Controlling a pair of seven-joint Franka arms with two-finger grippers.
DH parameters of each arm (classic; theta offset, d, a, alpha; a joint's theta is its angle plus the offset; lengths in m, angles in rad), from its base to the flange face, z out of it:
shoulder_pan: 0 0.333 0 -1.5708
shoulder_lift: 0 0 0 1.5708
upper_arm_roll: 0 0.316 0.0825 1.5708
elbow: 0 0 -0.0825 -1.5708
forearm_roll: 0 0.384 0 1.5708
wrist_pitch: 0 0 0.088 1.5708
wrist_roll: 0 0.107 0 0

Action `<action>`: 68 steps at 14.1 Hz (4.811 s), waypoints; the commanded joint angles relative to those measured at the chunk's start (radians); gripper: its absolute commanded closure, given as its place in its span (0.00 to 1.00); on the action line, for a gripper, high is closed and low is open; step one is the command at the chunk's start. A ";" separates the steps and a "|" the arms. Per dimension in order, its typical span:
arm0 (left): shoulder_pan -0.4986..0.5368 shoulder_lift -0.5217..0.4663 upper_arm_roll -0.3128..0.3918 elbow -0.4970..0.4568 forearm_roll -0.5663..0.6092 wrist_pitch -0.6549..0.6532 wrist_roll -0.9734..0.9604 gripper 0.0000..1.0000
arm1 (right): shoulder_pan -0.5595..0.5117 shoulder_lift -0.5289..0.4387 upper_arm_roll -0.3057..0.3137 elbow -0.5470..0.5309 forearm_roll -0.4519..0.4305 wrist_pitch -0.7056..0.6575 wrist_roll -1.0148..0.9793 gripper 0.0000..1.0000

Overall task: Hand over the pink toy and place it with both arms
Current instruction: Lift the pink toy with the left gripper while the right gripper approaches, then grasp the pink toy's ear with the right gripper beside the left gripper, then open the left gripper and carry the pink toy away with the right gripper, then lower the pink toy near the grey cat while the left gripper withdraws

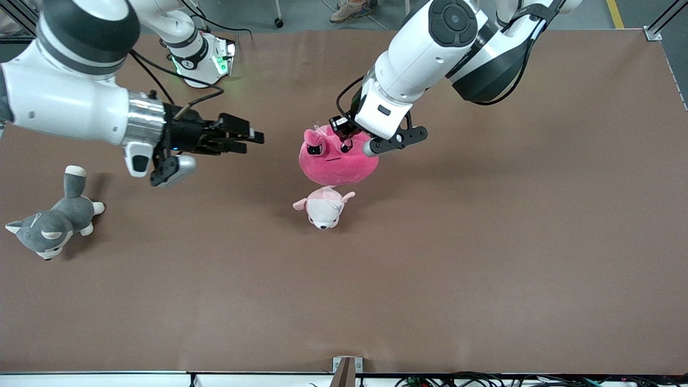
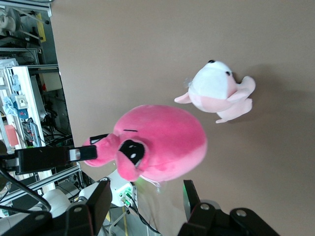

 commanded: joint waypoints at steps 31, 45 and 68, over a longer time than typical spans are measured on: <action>-0.034 0.015 0.011 0.055 0.001 -0.002 -0.049 0.99 | 0.163 0.104 -0.011 0.005 0.006 0.072 0.065 0.96; 0.096 -0.026 0.020 0.053 0.113 -0.127 0.070 0.00 | -0.052 0.005 -0.060 0.094 -0.207 -0.211 -0.027 0.98; 0.573 -0.160 0.027 0.043 0.380 -0.425 0.887 0.00 | -0.513 0.439 -0.052 0.190 -0.163 -0.261 -0.712 0.98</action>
